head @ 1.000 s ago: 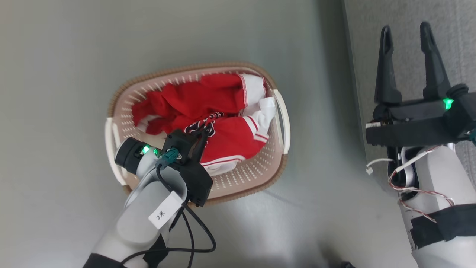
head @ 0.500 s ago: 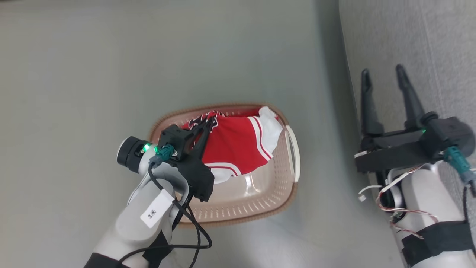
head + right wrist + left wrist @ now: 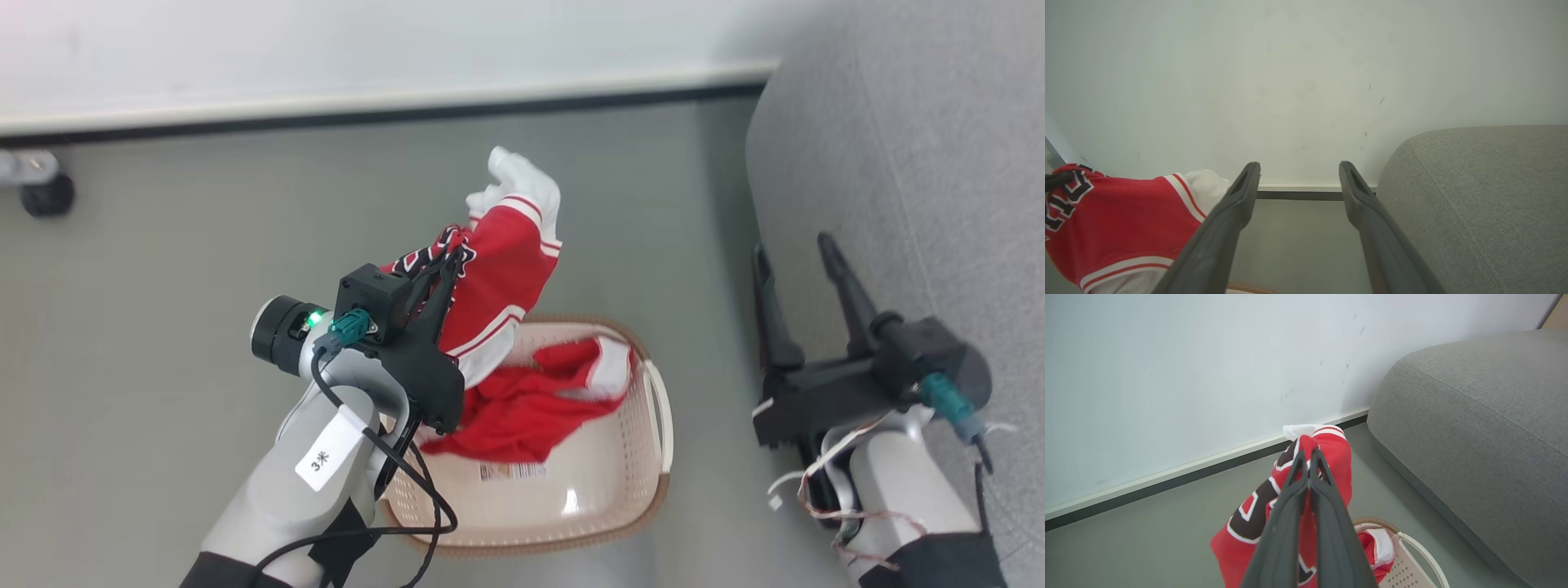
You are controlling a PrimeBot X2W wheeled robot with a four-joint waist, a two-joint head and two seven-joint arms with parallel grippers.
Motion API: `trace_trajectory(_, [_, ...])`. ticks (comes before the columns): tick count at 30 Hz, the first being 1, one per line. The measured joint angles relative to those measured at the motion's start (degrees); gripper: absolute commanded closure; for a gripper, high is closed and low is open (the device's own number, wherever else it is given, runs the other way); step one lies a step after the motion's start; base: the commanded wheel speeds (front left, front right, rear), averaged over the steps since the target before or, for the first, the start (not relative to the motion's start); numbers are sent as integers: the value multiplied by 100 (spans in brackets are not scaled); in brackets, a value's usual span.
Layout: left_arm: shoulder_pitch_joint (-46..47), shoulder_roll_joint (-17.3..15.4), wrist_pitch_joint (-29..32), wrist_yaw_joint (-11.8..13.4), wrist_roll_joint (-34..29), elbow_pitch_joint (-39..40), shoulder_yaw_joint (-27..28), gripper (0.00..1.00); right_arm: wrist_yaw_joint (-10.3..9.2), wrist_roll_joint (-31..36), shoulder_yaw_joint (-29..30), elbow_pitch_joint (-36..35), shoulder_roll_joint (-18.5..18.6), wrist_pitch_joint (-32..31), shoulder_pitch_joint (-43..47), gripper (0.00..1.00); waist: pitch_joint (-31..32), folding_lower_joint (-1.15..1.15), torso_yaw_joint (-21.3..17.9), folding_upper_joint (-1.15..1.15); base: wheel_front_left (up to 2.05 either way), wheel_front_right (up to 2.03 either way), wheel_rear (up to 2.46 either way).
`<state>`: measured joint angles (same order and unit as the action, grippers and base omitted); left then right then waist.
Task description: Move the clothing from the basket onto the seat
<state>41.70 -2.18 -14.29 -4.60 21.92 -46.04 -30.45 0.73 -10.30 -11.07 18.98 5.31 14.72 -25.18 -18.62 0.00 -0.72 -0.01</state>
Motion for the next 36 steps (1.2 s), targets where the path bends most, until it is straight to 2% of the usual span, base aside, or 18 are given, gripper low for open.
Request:
trace_trajectory(9, [-104, -12, -1, -54, 22, -12, 34, 100, 37, -35, -158, 358, -88, 0, 381, 0, 780, -1, 94, 0, 0, 0, 0])
trace_trajectory(21, [-453, -26, -1, -104, 31, 98, -46, 100, 240, -70, -583, 546, -148, -1, 875, 0, 1754, -1, 152, 0, 0, 0, 0])
trace_trajectory(27, [-483, -27, -1, -145, 31, 363, -121, 100, 390, -24, -969, 638, -159, -1, 933, 0, 2065, 0, 195, 0, 0, 0, 0])
trace_trajectory(36, [-585, -29, 7, -146, 30, 702, -238, 100, 534, 9, -1359, 1016, -177, -1, 615, 0, 2164, 0, 251, 1, 0, 0, 0])
